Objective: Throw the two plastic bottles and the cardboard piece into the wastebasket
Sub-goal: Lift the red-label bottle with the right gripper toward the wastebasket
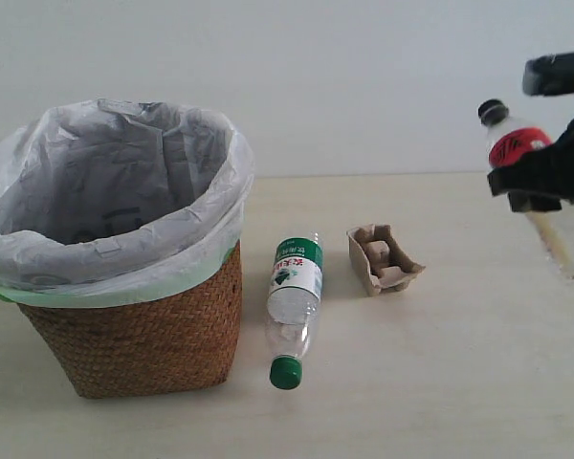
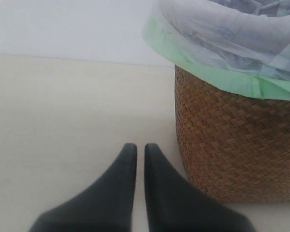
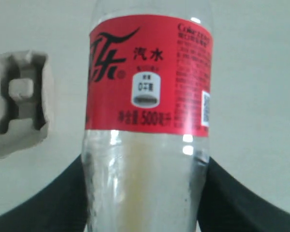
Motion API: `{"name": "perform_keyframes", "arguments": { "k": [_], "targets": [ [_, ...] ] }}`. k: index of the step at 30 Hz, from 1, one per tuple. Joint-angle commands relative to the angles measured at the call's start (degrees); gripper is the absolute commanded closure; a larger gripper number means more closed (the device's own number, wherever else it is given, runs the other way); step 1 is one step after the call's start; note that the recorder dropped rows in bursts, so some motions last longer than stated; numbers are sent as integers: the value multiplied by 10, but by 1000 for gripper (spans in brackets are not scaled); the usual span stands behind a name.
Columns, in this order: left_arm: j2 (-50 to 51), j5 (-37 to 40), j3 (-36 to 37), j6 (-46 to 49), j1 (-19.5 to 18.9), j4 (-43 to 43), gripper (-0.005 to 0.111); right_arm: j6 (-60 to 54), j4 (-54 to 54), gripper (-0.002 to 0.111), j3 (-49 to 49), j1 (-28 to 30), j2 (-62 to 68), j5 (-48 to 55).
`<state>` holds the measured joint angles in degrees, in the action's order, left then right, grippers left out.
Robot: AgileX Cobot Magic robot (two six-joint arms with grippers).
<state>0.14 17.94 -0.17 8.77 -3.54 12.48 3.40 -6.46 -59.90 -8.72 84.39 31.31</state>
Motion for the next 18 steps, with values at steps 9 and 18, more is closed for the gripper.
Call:
{"name": "perform_keyframes", "arguments": {
  "k": [9, 18],
  "targets": [
    [-1, -2, 2, -5, -2, -1, 101, 179, -302, 108, -148, 1, -19, 252],
    [-1, -2, 2, -5, -2, -1, 101, 204, -203, 108, -148, 1, -1, 254]
  ]
}}
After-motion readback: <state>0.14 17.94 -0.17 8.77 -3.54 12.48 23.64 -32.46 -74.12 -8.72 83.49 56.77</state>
